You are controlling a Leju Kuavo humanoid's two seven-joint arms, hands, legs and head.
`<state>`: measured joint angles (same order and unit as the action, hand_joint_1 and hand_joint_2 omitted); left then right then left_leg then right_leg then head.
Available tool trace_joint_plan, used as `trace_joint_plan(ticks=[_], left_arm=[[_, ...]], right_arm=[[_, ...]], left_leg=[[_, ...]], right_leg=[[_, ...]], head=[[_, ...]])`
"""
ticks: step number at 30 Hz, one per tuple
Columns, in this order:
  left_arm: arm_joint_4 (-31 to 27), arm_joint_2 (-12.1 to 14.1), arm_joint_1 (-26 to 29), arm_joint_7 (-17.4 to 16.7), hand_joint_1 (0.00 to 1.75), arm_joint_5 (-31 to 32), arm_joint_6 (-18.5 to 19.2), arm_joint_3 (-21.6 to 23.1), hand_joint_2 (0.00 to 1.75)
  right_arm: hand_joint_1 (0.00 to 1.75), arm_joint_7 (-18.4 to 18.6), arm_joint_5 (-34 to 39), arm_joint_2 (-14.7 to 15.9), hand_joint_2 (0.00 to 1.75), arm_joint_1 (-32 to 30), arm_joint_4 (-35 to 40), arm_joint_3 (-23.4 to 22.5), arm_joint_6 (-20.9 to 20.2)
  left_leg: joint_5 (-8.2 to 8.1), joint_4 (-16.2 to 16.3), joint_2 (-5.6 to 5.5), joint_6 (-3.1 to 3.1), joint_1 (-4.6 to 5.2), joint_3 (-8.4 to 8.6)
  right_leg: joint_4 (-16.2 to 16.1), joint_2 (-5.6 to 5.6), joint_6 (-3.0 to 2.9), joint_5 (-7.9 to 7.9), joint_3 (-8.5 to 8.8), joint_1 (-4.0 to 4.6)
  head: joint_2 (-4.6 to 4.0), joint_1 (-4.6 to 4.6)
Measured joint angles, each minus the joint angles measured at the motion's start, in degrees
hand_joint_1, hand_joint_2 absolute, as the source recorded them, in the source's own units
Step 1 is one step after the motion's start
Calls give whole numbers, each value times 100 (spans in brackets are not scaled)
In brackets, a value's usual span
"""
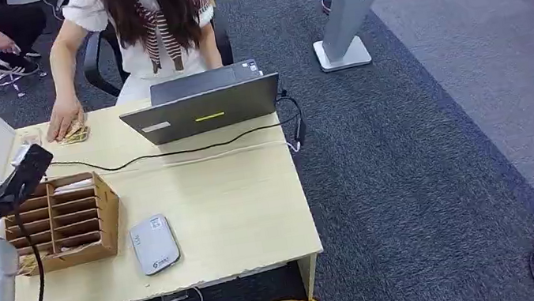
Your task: Pass the card to the sensor for recognition and then transmit it.
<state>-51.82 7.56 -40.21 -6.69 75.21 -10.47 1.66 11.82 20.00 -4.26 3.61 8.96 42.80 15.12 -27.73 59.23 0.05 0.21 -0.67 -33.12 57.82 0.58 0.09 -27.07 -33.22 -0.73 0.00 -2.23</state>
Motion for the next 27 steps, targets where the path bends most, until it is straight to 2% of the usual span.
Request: trace_joint_plan(ticks=[10,12,20,27], left_arm=[[1267,188,-828,-851,0,1229,-301,74,175],[1416,199,-921,-953,0,1272,-361,81,175],[1702,223,-1031,-942,0,1276,-439,87,175],[1728,127,-1031,-747,0,1278,-736,243,175]], right_arm=[[0,-9,-157,46,175,23,-20,256,-188],[0,-9,-192,52,175,29,-22,280,-192],[0,-11,-192,70,175,34,-24,363,-212],[0,-11,-201,76,175,41,-26,422,-256]], left_leg=[[2,0,-1,-2,0,-1],[2,0,0,-2,0,-1],[2,0,-1,-2,0,-1],[2,2,-4,-2,1,-1]], right_leg=[[1,0,1,1,0,0],[1,0,1,1,0,0],[2,-1,1,1,0,0],[1,-4,1,1,1,0]], head=[[0,0],[0,-2],[0,0],[0,0]])
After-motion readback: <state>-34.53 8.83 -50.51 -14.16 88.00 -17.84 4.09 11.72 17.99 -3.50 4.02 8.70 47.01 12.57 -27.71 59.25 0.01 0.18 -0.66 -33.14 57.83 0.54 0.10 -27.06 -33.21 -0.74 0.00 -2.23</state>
